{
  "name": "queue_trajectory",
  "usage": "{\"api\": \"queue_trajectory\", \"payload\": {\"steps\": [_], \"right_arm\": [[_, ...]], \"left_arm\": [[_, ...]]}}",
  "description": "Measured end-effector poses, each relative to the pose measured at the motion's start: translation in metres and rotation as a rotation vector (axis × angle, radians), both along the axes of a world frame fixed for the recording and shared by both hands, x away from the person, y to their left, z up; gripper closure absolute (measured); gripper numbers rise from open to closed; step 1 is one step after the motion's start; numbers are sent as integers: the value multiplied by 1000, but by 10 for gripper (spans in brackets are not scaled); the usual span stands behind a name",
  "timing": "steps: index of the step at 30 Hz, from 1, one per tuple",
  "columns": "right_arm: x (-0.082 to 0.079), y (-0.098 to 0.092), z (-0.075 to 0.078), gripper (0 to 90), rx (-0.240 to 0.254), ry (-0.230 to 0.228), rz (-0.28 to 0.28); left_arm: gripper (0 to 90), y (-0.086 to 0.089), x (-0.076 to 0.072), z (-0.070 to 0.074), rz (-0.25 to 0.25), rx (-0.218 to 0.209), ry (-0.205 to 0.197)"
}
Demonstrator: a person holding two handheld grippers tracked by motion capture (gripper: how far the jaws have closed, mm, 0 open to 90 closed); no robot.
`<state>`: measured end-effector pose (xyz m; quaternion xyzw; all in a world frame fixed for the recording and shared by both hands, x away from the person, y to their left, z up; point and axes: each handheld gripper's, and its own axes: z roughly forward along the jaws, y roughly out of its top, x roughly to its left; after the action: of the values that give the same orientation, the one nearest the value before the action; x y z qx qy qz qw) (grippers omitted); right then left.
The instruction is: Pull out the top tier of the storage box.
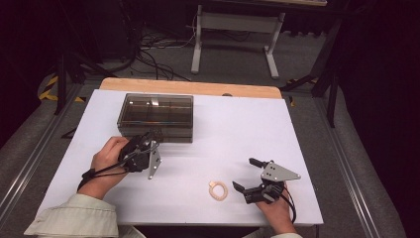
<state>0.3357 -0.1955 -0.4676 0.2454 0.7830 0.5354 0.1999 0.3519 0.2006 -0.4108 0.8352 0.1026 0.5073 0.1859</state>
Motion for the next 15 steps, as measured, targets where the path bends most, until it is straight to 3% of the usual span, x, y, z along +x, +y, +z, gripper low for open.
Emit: {"api": "queue_trajectory", "payload": {"steps": [1, 4, 7, 9, 12, 15], "right_arm": [[0, 0, 0, 22, 0, 0, 0], [0, 0, 0, 22, 3, 0, 0], [0, 0, 0, 22, 1, 0, -1], [0, 0, 0, 22, 1, 0, 0], [0, 0, 0, 22, 2, 0, 0], [0, 0, 0, 22, 2, 0, 3]], "left_arm": [[650, 0, 0, 0, 0, 0, 0], [620, 5, 2, 7, -40, -48, 59], [592, 10, 4, 12, -74, -117, 107], [569, 11, 4, 14, -83, -131, 119], [525, 14, 6, 19, -124, -177, 182], [489, 17, 8, 22, -151, -211, 208]]}}
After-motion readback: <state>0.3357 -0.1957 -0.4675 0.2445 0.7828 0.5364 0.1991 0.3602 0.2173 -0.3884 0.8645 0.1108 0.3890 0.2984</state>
